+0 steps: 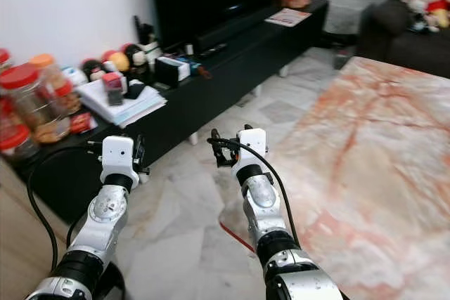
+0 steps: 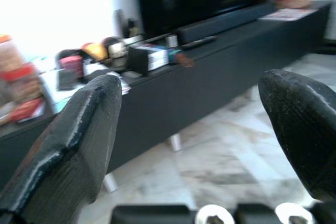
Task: Picking trash to rubbish bin
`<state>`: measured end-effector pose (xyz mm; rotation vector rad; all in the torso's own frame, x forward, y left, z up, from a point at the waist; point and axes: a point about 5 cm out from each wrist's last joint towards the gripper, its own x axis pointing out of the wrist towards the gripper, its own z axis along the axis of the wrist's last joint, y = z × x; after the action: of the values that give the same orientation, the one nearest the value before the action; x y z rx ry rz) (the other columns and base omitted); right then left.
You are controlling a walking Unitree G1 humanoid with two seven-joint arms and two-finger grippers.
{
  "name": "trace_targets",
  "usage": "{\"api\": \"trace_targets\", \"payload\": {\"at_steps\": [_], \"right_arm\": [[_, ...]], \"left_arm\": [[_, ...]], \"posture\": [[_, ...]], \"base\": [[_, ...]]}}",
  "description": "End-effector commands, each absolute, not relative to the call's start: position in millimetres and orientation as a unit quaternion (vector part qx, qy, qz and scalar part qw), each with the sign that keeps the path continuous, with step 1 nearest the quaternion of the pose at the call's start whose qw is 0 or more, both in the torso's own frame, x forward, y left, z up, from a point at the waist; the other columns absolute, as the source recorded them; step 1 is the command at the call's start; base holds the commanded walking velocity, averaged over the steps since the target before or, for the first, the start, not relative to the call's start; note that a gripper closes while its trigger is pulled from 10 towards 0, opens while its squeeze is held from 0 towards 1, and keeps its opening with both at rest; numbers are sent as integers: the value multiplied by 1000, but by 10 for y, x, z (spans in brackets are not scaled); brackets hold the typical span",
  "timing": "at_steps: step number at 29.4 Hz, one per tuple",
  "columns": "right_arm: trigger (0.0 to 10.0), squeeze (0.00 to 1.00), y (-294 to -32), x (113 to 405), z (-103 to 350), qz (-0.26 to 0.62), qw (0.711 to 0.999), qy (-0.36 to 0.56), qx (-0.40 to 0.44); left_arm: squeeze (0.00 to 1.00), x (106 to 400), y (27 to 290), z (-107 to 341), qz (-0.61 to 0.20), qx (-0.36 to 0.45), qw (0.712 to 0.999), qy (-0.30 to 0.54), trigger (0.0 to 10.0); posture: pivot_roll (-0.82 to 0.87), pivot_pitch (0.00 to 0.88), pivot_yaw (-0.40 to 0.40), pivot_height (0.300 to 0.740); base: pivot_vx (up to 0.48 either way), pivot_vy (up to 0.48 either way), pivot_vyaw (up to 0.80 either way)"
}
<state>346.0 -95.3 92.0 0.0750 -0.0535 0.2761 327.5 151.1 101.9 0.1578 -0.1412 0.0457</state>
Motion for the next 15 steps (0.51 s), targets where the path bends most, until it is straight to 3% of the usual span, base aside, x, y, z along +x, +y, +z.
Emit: {"api": "trace_targets", "payload": {"at_steps": [1, 15], "right_arm": [[10000, 0, -942, 3483, 970, 141, 989, -35, 34], [10000, 0, -935, 3485, 975, 143, 989, -35, 28]], "left_arm": [[0, 3281, 1523, 1061, 23, 77, 994, -78, 10000], [0, 3278, 1506, 1059, 22, 75, 994, -77, 10000]], "posture": [[66, 0, 41, 740], [61, 4, 32, 740]], "base": [[0, 0, -800], [0, 0, -800]]}}
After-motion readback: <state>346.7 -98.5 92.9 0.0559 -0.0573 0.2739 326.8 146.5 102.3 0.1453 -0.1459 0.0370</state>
